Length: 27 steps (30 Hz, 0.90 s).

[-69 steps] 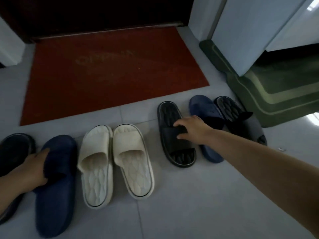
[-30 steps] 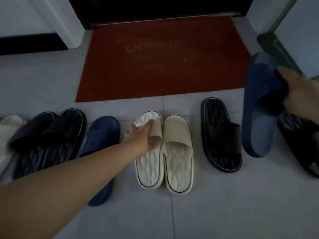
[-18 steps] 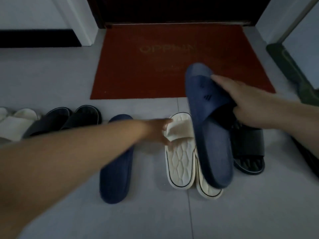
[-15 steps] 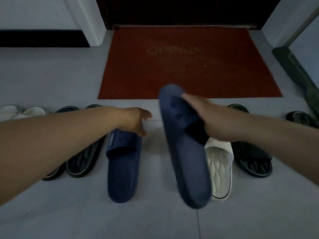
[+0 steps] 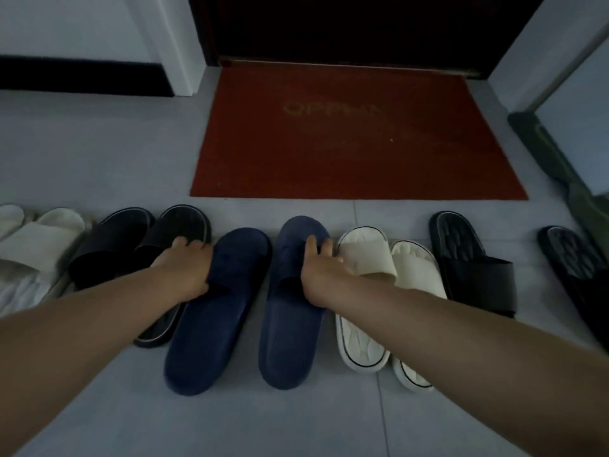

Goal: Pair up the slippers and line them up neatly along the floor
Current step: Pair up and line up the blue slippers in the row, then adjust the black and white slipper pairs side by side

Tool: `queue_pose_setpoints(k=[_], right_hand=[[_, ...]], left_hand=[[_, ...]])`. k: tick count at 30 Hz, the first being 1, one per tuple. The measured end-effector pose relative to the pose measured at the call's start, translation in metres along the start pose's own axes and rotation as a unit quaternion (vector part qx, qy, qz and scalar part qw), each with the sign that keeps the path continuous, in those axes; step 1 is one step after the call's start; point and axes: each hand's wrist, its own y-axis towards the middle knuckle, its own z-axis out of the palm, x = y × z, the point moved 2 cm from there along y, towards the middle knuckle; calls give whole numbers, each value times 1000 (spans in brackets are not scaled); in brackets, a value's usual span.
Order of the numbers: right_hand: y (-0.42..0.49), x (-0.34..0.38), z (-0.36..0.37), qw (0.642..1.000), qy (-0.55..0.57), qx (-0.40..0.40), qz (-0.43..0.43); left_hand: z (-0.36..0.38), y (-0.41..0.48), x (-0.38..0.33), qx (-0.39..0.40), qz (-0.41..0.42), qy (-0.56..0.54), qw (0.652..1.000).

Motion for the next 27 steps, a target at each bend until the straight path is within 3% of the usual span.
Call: queue_pose_setpoints(k=[5,8,10,13,16,20,23,27], right_hand=[[-19,-9,7,993,-45,-24,-106],[-45,-38,12,975,-74,-43,-206],[-66,-82,6,971,-44,-69,-226],[-88,-169,-7,975,-46,-93,-195],[-94,-259,-19,990,14,-122,-67],[-92,-339,-28,986,72,-142,58],[-80,-362,-30,988,79,-115,72],[-62,-352,-37,993,-11,-116,-14]], left_hand=[[-13,-3,-21,4,-23,47,999],[-30,-8,-46,40,2,26,999],[-45,-9,-72,22,47,-13,999],[-70,-13,-122,-26,122,-64,990],[-93,-17,-181,-53,207,-76,974],[-117,-16,-268,-22,299,-146,943],[-120,-16,-323,20,318,-250,914],[-100,-14,-358,14,291,-318,902]])
